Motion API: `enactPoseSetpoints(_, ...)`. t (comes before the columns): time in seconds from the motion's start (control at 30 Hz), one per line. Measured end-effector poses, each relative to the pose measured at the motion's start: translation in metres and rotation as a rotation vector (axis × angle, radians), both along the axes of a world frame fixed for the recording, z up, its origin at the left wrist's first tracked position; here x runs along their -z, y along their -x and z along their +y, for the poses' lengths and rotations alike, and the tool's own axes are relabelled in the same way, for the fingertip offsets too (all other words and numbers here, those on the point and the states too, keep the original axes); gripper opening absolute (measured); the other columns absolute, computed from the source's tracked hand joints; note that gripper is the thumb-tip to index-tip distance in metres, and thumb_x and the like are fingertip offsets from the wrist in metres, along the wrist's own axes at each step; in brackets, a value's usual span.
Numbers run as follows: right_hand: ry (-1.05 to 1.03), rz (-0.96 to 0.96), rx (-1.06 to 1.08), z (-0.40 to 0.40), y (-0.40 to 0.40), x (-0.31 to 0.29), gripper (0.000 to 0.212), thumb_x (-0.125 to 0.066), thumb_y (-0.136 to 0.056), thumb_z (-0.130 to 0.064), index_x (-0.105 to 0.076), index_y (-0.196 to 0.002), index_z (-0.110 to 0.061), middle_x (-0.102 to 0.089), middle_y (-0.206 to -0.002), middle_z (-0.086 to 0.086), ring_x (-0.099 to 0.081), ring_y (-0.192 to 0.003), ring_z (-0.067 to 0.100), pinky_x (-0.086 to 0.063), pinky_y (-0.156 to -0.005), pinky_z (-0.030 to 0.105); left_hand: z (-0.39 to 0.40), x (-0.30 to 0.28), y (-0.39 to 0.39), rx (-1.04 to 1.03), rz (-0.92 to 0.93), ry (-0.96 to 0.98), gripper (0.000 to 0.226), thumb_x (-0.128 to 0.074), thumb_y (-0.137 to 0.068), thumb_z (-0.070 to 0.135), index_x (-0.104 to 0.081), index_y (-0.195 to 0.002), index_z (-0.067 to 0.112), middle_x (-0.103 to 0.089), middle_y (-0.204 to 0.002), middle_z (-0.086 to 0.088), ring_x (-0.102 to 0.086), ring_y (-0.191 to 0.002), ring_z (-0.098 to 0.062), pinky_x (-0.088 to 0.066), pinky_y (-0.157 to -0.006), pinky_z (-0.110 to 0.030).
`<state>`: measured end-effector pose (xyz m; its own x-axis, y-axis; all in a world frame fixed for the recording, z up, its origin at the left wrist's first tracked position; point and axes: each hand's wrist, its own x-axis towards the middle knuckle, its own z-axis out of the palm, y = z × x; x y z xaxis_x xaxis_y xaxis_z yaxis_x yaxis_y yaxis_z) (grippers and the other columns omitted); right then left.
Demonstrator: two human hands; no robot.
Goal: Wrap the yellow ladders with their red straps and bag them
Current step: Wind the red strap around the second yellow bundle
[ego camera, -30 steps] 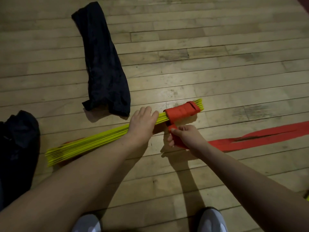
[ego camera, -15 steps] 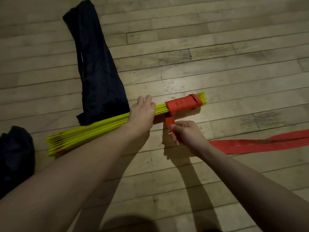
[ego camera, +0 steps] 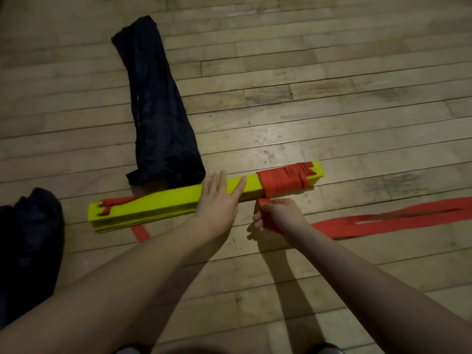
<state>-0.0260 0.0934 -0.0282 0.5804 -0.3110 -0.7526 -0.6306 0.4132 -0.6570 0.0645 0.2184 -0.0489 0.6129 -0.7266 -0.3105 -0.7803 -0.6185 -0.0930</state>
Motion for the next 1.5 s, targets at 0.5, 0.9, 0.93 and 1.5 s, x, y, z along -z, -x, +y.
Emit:
enactPoseSetpoints(0.5,-0.139,-0.019,-0.197,0.011,0.028,-0.023,0.014,-0.04,-0.102,-0.01,-0.053,-0.104,-0.004,-0.068,-0.088,0.014,-0.067,-0.069,0.02,-0.056,-0.064,0.035,0.001,-0.019,0.003,-0.066,-0.058,0.041,0.067,-0.055,-0.094,0.016,-0.019,-0.149,0.005,-0.04,-0.138,-0.014,-0.042,-0.122,-0.032,-0.041,-0.096,-0.037)
enactPoseSetpoints(0.9,-0.406,-0.006,-0.088,0.006,0.034,-0.011,0.023,-0.037,-0.101,-0.015,-0.058,-0.101,-0.007,-0.068,-0.085,0.006,-0.066,-0.07,0.015,-0.058,-0.065,0.035,0.022,-0.011,0.028,0.147,-0.02,0.113,0.041,-0.055,-0.089,0.041,-0.051,-0.118,0.011,-0.044,-0.126,-0.018,-0.045,-0.112,-0.035,-0.036,-0.094,-0.044)
enactPoseSetpoints(0.93,-0.397,-0.001,-0.081,0.008,0.036,-0.009,0.023,-0.036,-0.101,-0.014,-0.058,-0.1,-0.006,-0.068,-0.083,0.006,-0.066,-0.069,0.015,-0.058,-0.064,0.034,0.025,-0.011,0.032,0.118,0.041,0.112,0.044,-0.05,-0.092,0.042,-0.046,-0.123,0.012,-0.04,-0.132,-0.02,-0.043,-0.118,-0.037,-0.034,-0.099,-0.045)
enactPoseSetpoints(1.5,-0.131,-0.057,-0.234,0.016,0.041,-0.019,0.02,-0.037,-0.102,-0.006,-0.057,-0.1,-0.002,-0.068,-0.087,0.014,-0.067,-0.073,0.021,-0.056,-0.069,0.037,0.013,-0.019,0.026,-0.135,-0.055,0.067,0.065,-0.06,-0.091,0.018,-0.024,-0.145,0.007,-0.044,-0.131,-0.012,-0.044,-0.117,-0.03,-0.04,-0.092,-0.037)
